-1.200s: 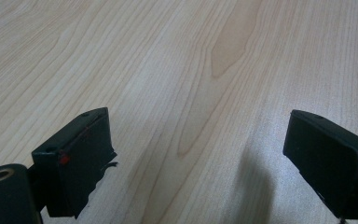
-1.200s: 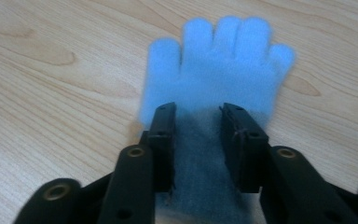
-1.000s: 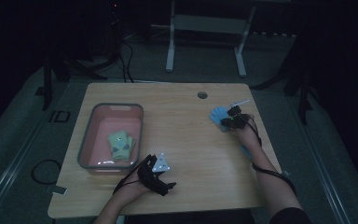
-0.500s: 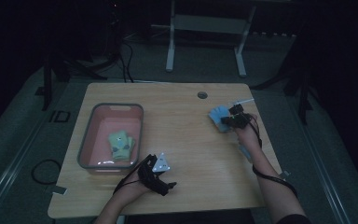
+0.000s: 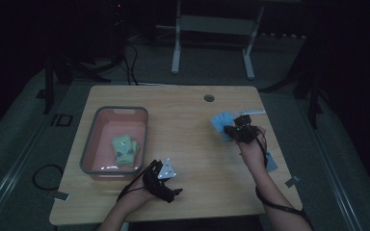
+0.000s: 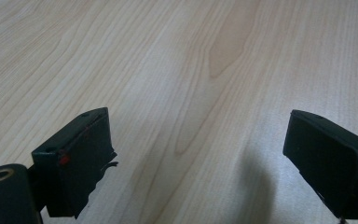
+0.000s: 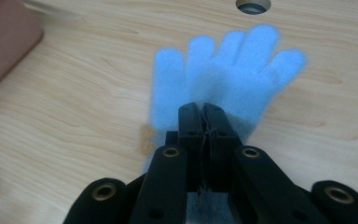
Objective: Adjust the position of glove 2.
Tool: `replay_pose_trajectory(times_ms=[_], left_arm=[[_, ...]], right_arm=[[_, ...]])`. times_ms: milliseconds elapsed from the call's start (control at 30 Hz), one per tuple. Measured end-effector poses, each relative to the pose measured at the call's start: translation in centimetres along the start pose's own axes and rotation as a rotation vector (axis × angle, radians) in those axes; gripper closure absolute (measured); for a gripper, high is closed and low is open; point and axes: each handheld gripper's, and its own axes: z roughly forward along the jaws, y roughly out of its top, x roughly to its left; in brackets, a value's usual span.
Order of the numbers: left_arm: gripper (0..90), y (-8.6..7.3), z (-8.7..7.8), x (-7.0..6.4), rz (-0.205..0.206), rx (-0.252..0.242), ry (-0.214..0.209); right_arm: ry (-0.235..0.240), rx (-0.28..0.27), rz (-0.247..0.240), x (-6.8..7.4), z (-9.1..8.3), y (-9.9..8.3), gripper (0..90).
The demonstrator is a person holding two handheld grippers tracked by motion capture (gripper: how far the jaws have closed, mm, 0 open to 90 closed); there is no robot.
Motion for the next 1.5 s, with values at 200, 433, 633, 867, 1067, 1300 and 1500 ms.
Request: replay_pose_trajectory(times_ms=[200,433,633,867,1067,1300,1500], left_arm=[[8.4,0.0,-0.1,-0.2,0.01,0.007,0.0],[8.4,0.1,-0.3,-0.5,0.013,-0.003,0.005],[8.4,0.0,-0.1,-0.3,0.015,0.006,0.001],[8.4,0.2,-0.1,-0.6,0.023,-0.004,-0.005],[8.4,0.2,0.0,-0.6,0.021,0.001,-0.013],[8.4,0.0,0.1,-0.5,0.019,0.008,-0.011],[8.4,0.0,0.2,-0.6,0.02,0.018,-0.014]], right_arm=[[0.006,0.003,0.044,2.4,-0.1,-2.0,87.1],[-0.022,0.016,0.064,4.7,1.3,-5.0,87.0],[-0.012,0.008,0.13,5.7,1.2,-6.6,86.9],[-0.029,0.023,0.154,6.7,1.4,-8.4,86.7],[-0.058,0.046,0.133,7.6,2.6,-10.0,83.3],[-0.045,0.028,0.1,7.9,2.1,-10.1,71.0],[-0.005,-0.012,0.066,6.9,0.5,-10.0,65.5]])
